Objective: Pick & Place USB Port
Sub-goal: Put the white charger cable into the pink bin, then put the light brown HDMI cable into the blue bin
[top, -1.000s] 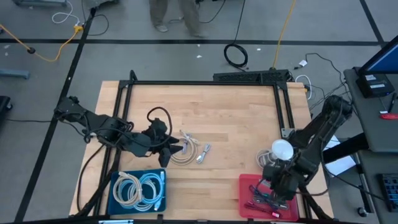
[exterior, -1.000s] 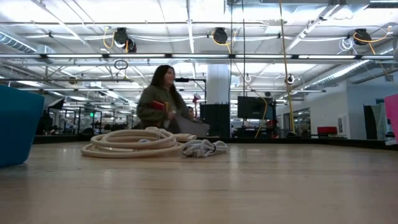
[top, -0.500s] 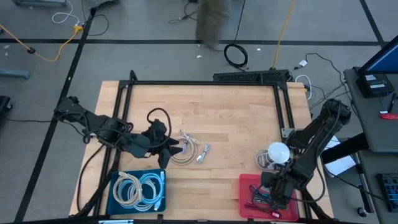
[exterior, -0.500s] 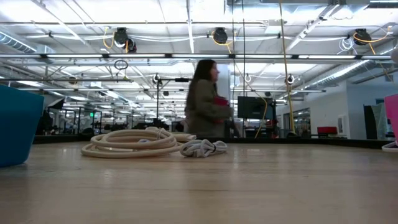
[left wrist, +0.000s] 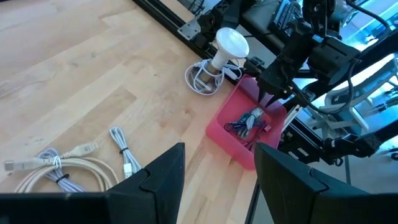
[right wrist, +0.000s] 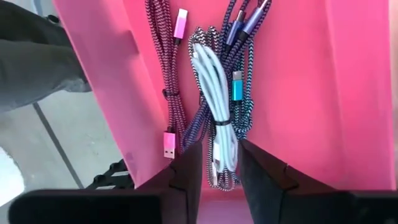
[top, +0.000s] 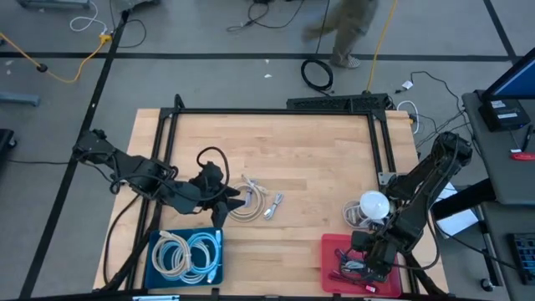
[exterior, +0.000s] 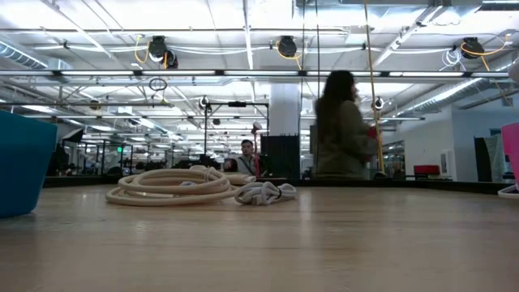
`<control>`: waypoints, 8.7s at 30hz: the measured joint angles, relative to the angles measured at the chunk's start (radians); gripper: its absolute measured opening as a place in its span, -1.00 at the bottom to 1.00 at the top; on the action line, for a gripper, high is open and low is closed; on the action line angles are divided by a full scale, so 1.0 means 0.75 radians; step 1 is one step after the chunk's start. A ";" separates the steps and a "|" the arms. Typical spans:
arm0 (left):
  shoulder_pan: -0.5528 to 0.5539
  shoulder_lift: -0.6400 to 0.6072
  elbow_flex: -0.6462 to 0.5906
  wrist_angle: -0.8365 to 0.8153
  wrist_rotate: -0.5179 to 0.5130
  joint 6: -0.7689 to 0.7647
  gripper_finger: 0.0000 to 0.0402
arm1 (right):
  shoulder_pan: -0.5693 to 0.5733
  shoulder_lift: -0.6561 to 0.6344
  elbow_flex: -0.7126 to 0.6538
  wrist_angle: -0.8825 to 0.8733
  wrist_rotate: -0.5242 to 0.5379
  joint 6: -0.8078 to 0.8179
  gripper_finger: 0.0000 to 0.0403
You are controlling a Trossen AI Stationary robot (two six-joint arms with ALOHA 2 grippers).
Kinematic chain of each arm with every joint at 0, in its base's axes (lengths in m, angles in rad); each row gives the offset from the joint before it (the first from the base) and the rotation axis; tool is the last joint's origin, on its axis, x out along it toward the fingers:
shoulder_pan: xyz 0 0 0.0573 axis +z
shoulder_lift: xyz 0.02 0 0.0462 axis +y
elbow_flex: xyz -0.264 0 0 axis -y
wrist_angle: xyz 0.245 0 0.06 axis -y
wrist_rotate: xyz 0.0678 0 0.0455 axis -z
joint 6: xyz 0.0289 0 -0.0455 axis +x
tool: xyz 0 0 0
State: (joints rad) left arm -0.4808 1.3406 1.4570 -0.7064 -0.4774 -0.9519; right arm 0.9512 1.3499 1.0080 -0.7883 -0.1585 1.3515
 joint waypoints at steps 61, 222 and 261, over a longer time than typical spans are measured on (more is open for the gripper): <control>0.436 0.718 -0.003 0.159 0.486 -0.119 -0.15 | -0.656 -0.266 0.642 0.330 0.845 -1.335 -0.61; 0.087 0.200 0.001 0.616 0.253 0.034 -0.20 | 0.184 0.446 0.435 -0.257 0.138 -0.131 -0.95; 0.002 0.200 0.000 0.593 0.242 0.049 -0.20 | 0.057 0.345 0.431 0.359 0.283 -0.131 -0.23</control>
State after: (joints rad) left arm -0.4793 1.4902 1.4570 -0.2618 -0.2956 -0.9152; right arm 0.9937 1.6087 1.3315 -0.5192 0.0536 1.2534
